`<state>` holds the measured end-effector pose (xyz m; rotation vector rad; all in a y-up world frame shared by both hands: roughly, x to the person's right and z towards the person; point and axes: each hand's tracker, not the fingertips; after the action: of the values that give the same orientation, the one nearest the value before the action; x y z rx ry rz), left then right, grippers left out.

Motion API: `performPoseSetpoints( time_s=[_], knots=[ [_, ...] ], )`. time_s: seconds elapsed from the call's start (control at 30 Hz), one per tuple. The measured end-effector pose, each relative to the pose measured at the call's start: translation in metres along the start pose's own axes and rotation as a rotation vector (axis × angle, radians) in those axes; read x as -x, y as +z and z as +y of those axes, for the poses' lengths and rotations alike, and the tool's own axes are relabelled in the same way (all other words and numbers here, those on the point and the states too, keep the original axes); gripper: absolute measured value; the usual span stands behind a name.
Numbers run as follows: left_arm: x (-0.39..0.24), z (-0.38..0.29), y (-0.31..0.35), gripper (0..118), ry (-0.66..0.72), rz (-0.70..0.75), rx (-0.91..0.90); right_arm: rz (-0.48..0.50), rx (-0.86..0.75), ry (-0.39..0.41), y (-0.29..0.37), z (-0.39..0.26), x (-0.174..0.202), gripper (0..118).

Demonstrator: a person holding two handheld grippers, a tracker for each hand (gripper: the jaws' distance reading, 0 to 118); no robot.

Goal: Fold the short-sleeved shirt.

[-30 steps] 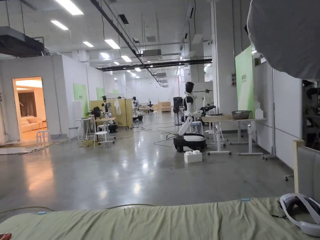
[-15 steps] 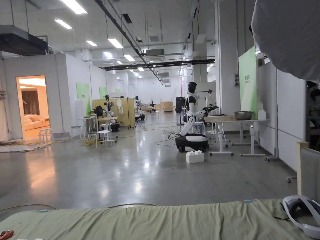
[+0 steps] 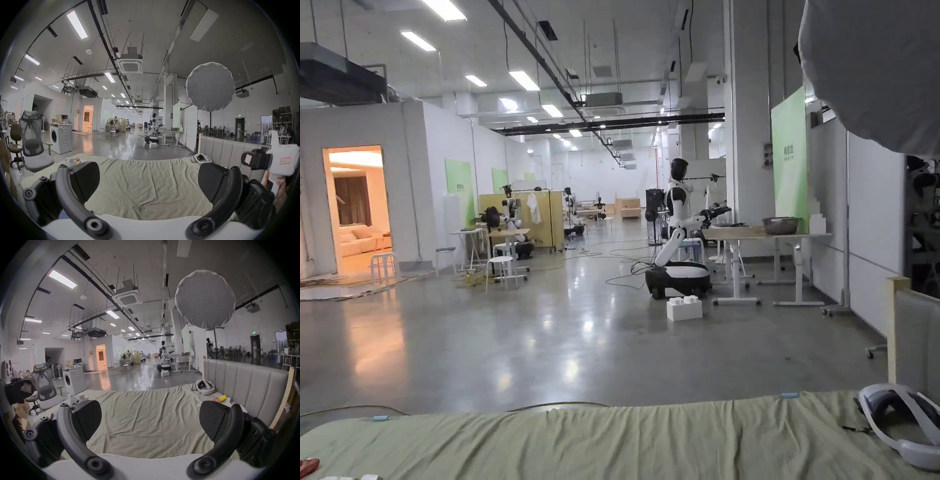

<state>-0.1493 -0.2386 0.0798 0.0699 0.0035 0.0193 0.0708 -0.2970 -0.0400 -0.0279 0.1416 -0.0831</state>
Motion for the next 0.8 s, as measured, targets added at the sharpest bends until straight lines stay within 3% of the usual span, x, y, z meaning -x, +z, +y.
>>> performPoseSetpoints(
  time_s=[0.2, 0.8],
  knots=[
    [0.0, -0.003, -0.001, 118, -0.015, 0.011, -0.017, 0.045, -0.072, 0.016, 0.003, 0.007, 0.001, 118],
    [-0.002, -0.018, -0.001, 118, -0.01, 0.022, 0.042, 0.034, 0.059, 0.075, 0.0, -0.026, 0.011, 118]
  ],
)
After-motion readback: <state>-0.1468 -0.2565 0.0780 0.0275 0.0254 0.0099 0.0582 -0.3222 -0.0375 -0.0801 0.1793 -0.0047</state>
